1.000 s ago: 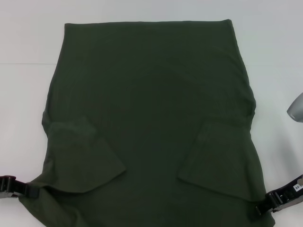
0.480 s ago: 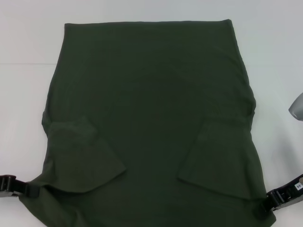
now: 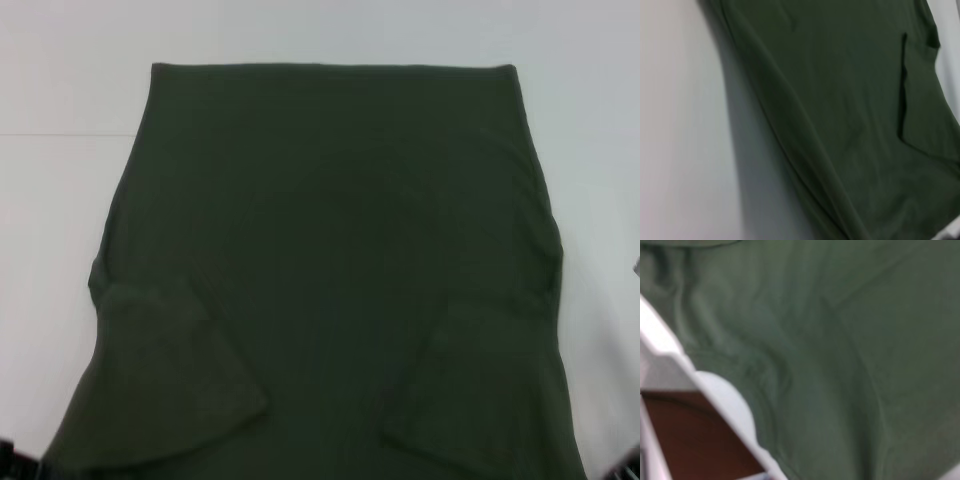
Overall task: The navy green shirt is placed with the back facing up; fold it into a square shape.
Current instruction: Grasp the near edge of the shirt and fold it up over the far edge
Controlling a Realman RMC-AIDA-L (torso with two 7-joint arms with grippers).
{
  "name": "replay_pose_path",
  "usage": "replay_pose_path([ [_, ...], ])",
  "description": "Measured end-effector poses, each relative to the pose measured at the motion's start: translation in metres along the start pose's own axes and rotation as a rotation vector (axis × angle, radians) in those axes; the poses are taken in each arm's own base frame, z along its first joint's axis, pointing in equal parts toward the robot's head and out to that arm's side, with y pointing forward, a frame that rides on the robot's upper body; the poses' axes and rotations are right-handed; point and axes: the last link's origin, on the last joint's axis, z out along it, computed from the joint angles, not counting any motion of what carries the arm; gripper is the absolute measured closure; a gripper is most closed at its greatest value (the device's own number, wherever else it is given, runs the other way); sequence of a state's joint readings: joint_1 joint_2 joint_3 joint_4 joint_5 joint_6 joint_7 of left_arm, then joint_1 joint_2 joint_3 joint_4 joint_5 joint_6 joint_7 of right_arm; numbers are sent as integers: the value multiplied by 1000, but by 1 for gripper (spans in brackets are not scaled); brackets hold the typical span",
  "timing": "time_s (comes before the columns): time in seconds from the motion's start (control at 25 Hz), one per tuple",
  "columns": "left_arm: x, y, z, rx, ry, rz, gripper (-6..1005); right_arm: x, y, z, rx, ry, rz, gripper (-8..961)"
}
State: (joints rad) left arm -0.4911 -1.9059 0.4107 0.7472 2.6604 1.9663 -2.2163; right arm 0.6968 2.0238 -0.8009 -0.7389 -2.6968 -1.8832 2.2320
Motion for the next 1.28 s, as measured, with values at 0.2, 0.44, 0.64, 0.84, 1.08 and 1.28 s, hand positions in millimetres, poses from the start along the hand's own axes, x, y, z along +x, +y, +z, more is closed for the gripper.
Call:
replay_pose_path([
  [0.2,-12,5,1,-28,-98,22,984,13,6,4,-77,58,-79,887],
  [0.44,-14,8,10,-55,-148,40,985,15,4,4,-82,51,-80,888],
  [0.64,5,16,3,-110,-18,76,985,6,4,-6,-102,-67,-76,888],
  [0.84,33,26,-14,-217,236,80,985,-5,0,-28,-135,-302,-82,887],
  [1.08,59,21,-20,-240,459,12,984,-11,-11,-50,-118,-596,-101,888],
  [1.28,75,10,-14,-234,641,-47,984,-13,-21,-60,-103,-835,-87,888],
])
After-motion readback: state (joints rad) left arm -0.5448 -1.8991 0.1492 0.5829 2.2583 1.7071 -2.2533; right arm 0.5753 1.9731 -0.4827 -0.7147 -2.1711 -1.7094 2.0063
